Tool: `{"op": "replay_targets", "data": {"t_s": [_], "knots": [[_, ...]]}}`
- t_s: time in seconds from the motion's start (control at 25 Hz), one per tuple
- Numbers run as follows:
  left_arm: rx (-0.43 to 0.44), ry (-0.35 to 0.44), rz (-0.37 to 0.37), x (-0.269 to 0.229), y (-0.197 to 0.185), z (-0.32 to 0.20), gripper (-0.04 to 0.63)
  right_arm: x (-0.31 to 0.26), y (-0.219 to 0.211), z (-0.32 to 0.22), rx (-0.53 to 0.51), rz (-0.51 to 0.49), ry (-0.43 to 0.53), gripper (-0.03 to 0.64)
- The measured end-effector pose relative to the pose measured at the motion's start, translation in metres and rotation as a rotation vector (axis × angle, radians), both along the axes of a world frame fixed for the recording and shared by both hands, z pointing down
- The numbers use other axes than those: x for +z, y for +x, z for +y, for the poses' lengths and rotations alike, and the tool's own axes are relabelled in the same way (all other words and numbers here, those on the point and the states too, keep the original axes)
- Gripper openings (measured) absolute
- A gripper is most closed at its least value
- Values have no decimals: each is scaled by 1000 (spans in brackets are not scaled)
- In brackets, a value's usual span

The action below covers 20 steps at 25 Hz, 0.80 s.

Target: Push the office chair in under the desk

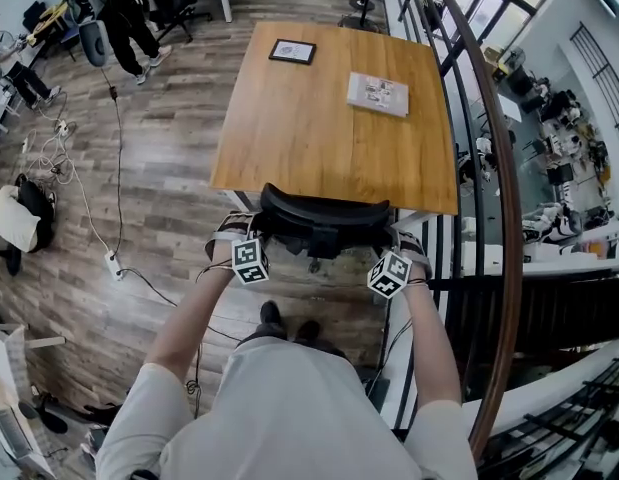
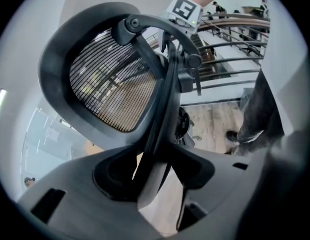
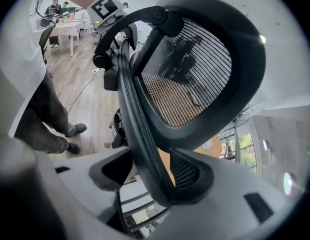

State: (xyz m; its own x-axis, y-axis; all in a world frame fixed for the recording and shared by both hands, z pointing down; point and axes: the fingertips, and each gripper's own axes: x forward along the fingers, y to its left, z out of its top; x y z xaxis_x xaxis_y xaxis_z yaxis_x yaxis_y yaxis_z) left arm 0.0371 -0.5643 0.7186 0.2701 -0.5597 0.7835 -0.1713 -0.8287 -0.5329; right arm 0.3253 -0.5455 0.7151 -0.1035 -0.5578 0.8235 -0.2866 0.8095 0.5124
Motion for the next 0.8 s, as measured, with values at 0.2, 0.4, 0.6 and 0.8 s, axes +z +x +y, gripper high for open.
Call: {"op": "replay_targets", "data": {"t_s": [0.2, 0.4, 0.6, 0.8], "knots": [[29, 0, 6, -6, 2, -8, 202, 2, 0, -11, 17, 9, 7, 219], [25, 15, 17, -1, 0, -15, 202, 3, 2, -16, 32, 28, 11, 219], [25, -49, 66, -2, 3, -14, 204, 3, 2, -18, 43, 31, -23, 221], [-1, -98, 143, -11, 7, -10, 231, 0, 0, -17, 90, 1, -74, 254]]}}
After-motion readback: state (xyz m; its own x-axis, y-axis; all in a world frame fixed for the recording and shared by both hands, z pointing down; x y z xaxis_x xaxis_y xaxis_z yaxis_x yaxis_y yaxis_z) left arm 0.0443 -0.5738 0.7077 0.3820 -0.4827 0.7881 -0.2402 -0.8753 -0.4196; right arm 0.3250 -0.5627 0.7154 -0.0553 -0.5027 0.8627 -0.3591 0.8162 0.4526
